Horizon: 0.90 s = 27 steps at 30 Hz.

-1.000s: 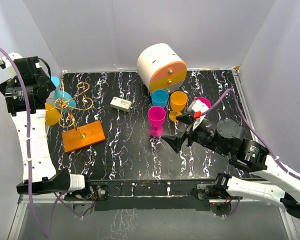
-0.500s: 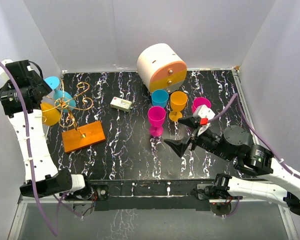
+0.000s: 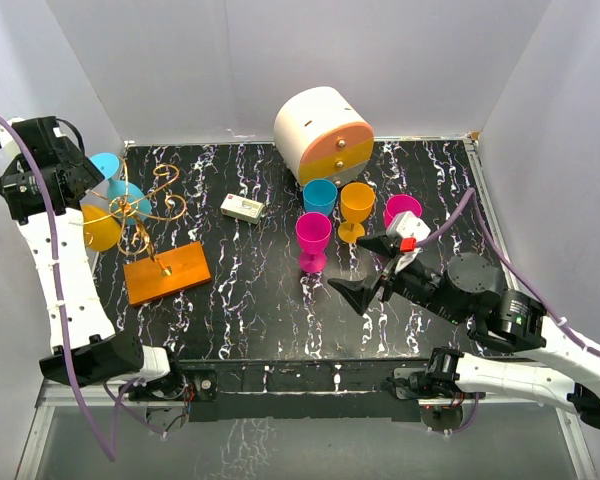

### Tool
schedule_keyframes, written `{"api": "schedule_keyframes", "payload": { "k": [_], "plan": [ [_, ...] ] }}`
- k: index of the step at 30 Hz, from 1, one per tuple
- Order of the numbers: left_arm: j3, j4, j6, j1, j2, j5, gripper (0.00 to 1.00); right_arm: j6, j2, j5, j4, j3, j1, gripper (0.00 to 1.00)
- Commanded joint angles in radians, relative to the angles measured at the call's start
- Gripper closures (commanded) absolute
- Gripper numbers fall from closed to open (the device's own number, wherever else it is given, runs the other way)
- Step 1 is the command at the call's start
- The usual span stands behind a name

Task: Take the wine glass off the wine glass rack

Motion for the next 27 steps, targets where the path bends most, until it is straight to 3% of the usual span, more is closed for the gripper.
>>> {"api": "schedule_keyframes", "payload": {
  "k": [1,11,23,27],
  "plan": [
    [-0.014,0.02,0.0,0.013,-0.014,-0.002,0.01,-0.013,-0.01,0.025,0.07,-0.007,0.01,0.02],
    [0.014,0.051,-0.011,0.039,0.039,0.07,0.01,-0.015,-0.009,0.034,0.078,-0.012,0.014,0.02],
    [0.008,0.061,-0.018,0.056,0.055,0.057,0.01,-0.018,-0.005,0.04,0.08,-0.008,0.016,0.02],
    [0.006,0.063,-0.022,0.062,0.058,0.067,0.05,-0.019,-0.004,0.04,0.08,-0.008,0.016,0.02]
  ]
}}
